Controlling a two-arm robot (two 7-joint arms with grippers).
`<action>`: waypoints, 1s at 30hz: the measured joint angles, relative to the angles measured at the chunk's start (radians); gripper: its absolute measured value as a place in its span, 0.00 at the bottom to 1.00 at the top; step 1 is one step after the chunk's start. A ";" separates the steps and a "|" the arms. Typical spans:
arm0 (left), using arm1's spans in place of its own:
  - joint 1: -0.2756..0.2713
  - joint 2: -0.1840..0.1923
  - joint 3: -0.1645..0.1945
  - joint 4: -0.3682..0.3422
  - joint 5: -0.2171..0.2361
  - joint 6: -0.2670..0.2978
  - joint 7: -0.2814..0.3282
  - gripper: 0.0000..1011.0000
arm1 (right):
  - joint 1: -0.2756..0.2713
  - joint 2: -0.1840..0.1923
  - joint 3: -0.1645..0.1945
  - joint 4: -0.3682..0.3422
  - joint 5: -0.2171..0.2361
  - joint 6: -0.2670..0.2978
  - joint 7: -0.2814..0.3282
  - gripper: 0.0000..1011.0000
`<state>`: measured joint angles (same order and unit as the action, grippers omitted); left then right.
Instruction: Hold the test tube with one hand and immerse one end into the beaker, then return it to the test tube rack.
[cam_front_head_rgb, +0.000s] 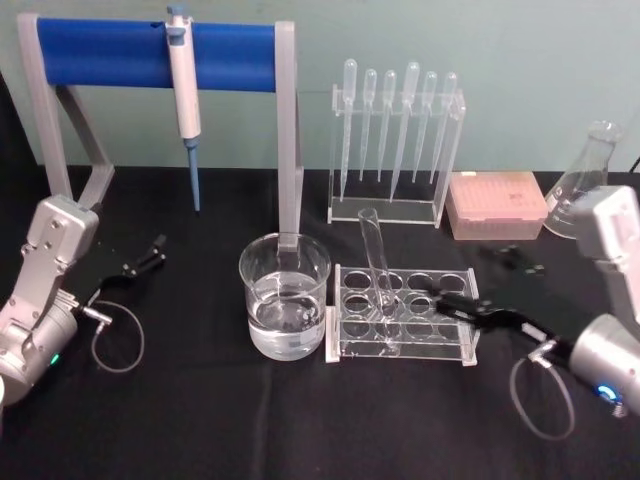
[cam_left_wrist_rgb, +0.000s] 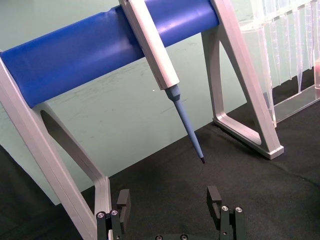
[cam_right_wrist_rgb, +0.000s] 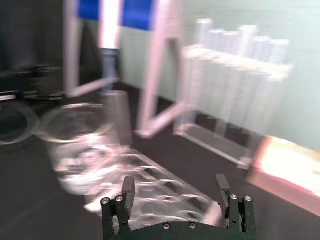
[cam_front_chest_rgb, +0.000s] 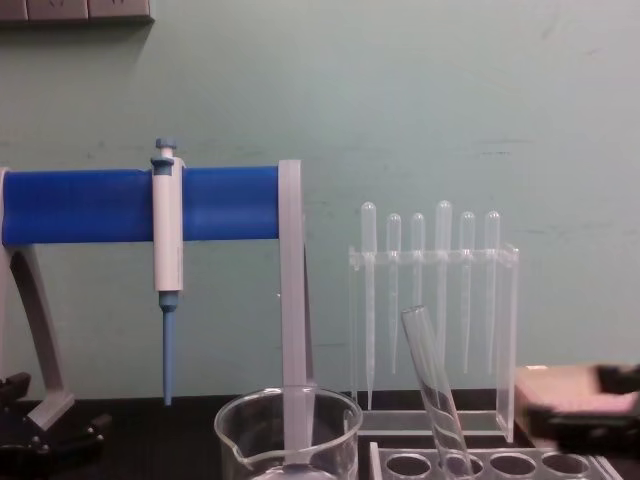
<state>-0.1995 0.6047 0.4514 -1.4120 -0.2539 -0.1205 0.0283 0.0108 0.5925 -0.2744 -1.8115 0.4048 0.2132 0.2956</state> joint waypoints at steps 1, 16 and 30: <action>0.000 0.000 0.000 0.000 0.000 0.000 0.000 0.99 | -0.009 -0.005 0.012 0.002 -0.009 -0.009 -0.022 0.99; 0.000 0.000 0.000 0.000 0.000 0.000 0.000 0.99 | -0.022 -0.192 0.109 0.210 -0.174 -0.215 -0.323 0.99; 0.000 0.000 0.000 0.000 0.000 0.000 0.000 0.99 | -0.013 -0.198 0.099 0.221 -0.184 -0.212 -0.318 0.99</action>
<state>-0.1995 0.6047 0.4514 -1.4120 -0.2539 -0.1205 0.0283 -0.0025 0.3942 -0.1754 -1.5908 0.2207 0.0016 -0.0225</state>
